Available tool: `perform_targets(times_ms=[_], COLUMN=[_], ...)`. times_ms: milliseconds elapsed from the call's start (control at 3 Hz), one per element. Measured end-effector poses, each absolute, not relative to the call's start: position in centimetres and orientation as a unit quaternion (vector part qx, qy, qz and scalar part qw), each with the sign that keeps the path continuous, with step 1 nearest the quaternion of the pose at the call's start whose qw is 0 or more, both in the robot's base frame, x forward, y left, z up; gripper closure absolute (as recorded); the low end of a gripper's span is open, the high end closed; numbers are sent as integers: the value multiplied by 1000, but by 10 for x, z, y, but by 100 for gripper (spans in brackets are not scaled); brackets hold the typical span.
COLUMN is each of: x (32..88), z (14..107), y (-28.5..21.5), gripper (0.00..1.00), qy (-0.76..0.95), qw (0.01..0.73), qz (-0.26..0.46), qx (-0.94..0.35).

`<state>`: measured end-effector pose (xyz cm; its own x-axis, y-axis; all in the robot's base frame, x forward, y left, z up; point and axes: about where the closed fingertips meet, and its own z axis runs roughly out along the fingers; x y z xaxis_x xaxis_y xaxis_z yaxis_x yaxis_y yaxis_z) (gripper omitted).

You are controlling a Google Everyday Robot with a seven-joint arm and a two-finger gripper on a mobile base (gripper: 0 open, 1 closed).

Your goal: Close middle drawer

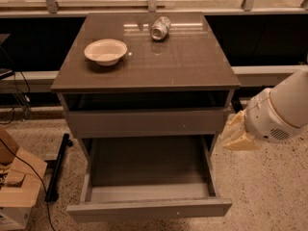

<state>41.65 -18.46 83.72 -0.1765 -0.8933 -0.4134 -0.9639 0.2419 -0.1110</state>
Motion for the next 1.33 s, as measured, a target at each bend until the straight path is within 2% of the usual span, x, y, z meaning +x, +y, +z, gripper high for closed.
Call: perform_targets(times_ms=[333, 667, 1333], x=[411, 395, 355], z=[815, 763, 622], y=[-178, -182, -186], gripper=[100, 100, 100], qy=[754, 747, 728], qw=[194, 192, 209], qz=[97, 140, 276], qx=[-620, -621, -592])
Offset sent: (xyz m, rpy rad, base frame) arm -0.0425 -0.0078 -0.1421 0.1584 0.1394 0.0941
